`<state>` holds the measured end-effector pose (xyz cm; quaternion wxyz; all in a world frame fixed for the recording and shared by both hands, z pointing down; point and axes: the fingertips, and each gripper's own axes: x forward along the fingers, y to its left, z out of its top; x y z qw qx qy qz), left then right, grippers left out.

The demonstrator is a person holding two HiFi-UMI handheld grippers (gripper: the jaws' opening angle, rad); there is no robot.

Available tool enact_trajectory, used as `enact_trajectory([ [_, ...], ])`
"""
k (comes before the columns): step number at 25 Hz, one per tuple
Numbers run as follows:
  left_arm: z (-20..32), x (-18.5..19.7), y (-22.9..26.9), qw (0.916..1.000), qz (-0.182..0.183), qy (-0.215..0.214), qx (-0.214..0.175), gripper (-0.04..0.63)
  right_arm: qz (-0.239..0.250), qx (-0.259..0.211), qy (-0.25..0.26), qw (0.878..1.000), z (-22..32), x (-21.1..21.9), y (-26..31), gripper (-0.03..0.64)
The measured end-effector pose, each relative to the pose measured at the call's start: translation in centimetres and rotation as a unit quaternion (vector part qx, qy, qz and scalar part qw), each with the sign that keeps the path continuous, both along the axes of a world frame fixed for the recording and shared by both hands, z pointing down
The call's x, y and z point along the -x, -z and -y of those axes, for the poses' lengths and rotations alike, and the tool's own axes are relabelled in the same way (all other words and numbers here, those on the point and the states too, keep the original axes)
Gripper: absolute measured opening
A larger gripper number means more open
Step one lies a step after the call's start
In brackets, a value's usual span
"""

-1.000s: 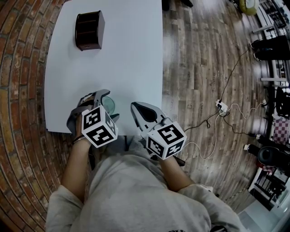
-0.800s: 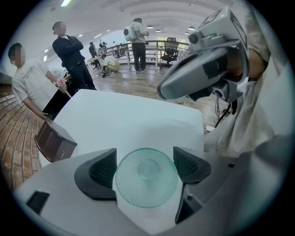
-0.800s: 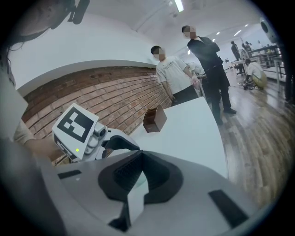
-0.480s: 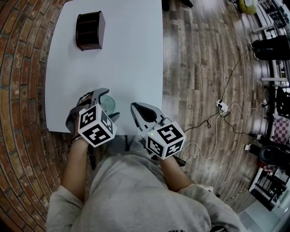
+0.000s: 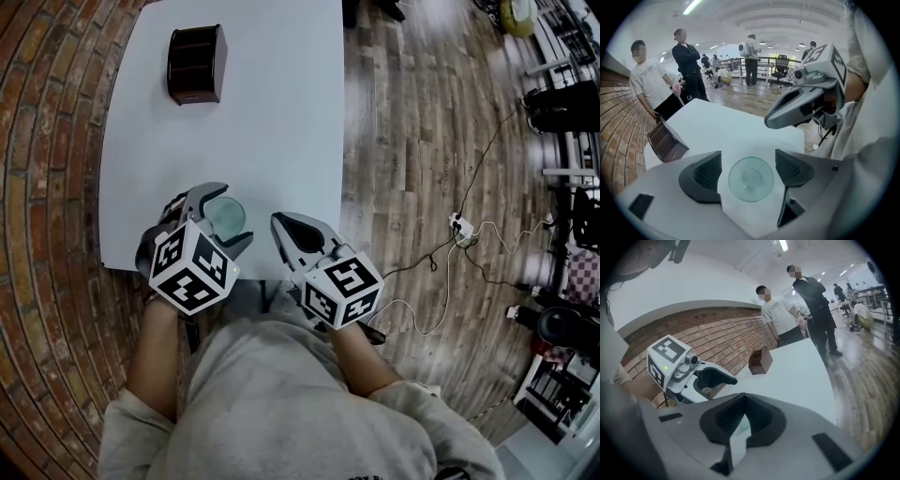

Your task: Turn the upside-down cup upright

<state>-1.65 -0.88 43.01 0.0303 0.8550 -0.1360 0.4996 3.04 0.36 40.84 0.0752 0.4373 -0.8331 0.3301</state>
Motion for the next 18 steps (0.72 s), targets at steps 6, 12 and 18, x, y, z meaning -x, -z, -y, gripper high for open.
enact_trajectory([
  [6, 1.0, 0.5, 4.9, 0.9936, -0.069, 0.065, -0.06, 0.201, 0.002, -0.024, 0.013, 1.0, 0.8, 1.2, 2.1, 0.006],
  [12, 1.1, 2.2, 7.8, 0.9679, -0.143, 0.173, -0.113, 0.042, -0.009, -0.067, 0.032, 0.997, 1.2, 3.5, 5.6, 0.006],
  [18, -0.5, 3.9, 10.8, 0.9237, -0.232, 0.275, -0.13, 0.018, -0.03, -0.12, 0.04, 0.992, 0.2, 5.0, 9.5, 0.006],
])
